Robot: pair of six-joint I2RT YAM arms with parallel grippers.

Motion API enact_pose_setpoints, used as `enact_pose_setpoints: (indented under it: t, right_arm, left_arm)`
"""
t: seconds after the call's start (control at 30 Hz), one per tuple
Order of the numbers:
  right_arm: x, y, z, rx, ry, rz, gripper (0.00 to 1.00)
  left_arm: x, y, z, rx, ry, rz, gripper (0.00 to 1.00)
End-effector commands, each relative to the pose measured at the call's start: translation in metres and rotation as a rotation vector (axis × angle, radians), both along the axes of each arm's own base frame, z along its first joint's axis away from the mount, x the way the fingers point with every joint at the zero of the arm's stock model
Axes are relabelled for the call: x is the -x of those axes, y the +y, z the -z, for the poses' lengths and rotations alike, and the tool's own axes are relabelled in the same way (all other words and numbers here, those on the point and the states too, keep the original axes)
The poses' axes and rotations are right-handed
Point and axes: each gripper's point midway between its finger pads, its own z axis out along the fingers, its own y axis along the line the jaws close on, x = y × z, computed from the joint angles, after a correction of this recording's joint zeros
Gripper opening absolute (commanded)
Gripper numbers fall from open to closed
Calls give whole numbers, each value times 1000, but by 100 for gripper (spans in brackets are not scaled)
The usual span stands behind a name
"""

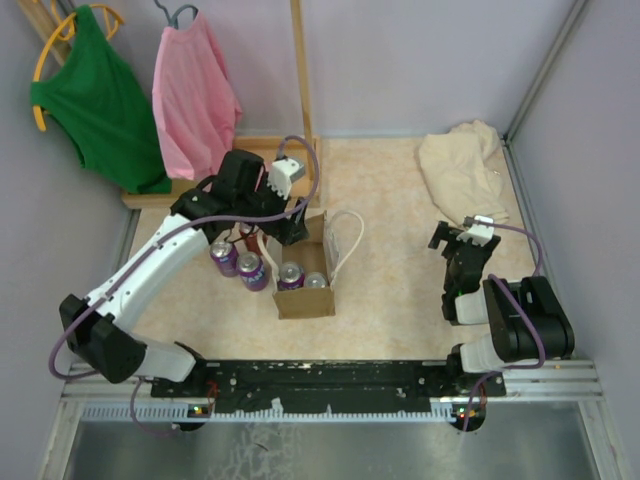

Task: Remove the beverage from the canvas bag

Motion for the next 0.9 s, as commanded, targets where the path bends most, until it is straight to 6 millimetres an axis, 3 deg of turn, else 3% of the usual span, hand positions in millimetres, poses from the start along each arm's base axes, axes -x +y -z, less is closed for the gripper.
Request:
enact_pose_setpoints:
  t: [0.0,0.3,0.47,0.57,0.7,0.87]
  right_arm:
    - [-4,-2,-12,8,-43,7,99]
    - [-4,-2,-11,8,-42,7,99]
    - [-4,-2,-12,7,-43,6,99]
    - [-4,-2,-11,7,-42,5,99]
    - [-4,-2,-12,7,-43,6,99]
    - [-4,-2,-11,7,-42,7,99]
  left_arm:
    - [32,-9,11,15,86,155,90]
    - [81,-24,60,-24,252,291,92]
    - [94,-33,78,-66,217,346,93]
    - [90,-31,86,-85,170,348,99]
    - [69,-27,92,-126,66,280,99]
    - [50,-40,57,-59,-72,278,99]
